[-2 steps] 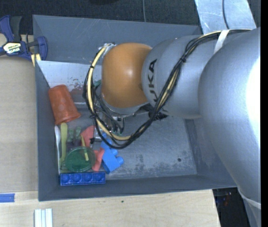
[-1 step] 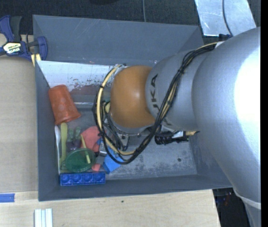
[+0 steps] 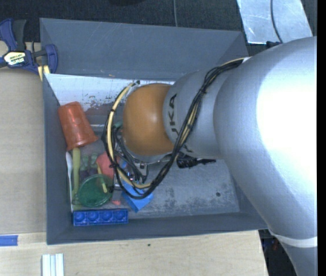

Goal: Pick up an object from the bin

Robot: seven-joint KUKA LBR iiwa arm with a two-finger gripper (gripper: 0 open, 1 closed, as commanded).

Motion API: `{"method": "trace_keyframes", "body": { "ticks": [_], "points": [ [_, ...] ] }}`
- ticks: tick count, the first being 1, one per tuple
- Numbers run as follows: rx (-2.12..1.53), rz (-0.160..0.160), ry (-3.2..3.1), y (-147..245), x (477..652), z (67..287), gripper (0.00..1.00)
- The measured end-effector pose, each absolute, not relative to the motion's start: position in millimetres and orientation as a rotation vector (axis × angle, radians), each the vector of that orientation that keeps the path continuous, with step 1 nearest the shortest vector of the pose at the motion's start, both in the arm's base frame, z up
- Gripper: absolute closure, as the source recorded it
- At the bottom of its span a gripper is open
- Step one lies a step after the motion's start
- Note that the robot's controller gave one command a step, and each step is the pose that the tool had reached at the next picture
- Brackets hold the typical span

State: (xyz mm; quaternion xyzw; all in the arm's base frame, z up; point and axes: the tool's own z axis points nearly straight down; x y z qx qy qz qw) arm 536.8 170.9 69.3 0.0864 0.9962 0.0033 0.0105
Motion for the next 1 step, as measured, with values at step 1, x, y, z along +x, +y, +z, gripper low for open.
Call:
{"method": "trace_keyframes", "body": {
  "ticks": [1],
  "points": [
    [0.863, 0.014, 2.996, 167.6, 515.1, 74.0, 1.0]
  ]
}}
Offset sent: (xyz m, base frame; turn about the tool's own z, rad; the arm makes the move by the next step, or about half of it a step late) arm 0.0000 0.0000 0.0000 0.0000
